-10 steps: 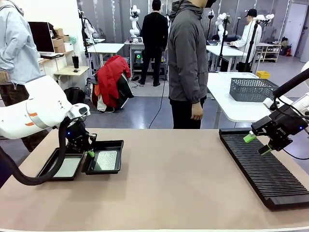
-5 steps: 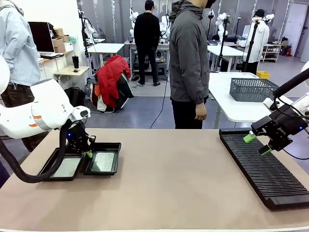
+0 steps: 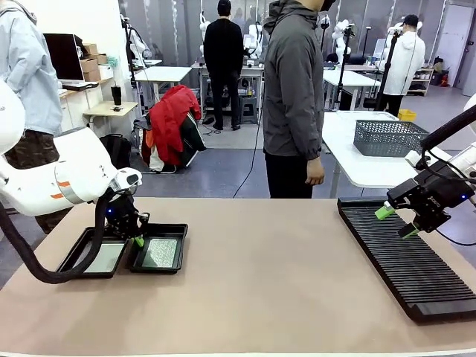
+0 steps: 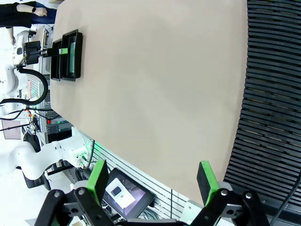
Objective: Inspect and transfer BCBs to ESD trays.
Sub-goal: Pick up the ESD tray and place it on the left side of the table.
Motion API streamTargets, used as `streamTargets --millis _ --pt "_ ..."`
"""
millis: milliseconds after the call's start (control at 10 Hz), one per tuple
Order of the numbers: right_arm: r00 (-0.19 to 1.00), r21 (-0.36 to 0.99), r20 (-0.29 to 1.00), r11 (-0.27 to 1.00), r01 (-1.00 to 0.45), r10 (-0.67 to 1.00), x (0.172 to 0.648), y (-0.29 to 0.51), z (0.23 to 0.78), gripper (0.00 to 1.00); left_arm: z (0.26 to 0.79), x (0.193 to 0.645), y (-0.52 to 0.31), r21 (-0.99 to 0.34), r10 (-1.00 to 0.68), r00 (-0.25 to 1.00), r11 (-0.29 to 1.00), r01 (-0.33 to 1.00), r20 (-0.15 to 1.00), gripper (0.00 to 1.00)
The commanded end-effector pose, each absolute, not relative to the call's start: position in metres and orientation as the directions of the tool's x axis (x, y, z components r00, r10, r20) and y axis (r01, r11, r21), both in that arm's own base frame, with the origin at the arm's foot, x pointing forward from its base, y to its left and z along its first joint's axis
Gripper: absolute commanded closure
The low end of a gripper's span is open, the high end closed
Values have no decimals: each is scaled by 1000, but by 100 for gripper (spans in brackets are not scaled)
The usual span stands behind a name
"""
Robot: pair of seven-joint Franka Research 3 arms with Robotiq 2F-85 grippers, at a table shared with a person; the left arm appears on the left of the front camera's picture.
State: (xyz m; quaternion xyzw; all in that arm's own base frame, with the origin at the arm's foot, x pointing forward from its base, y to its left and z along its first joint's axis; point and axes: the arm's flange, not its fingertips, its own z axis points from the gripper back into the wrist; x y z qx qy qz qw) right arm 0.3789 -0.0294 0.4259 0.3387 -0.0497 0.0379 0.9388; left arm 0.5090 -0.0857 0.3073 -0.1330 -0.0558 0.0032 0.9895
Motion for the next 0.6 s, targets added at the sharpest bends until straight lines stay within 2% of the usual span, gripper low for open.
streamTargets --millis 0,300,500 --pt "993 638 117 765 -91 20 379 -28 427 0 302 505 -82 -260 11 991 965 23 130 97" --pt "993 638 117 765 -91 20 379 -28 427 0 307 494 -83 -266 -11 990 963 48 138 97" --pt "993 638 117 765 -91 20 379 -28 427 0 303 505 -88 -261 16 994 965 13 107 97"
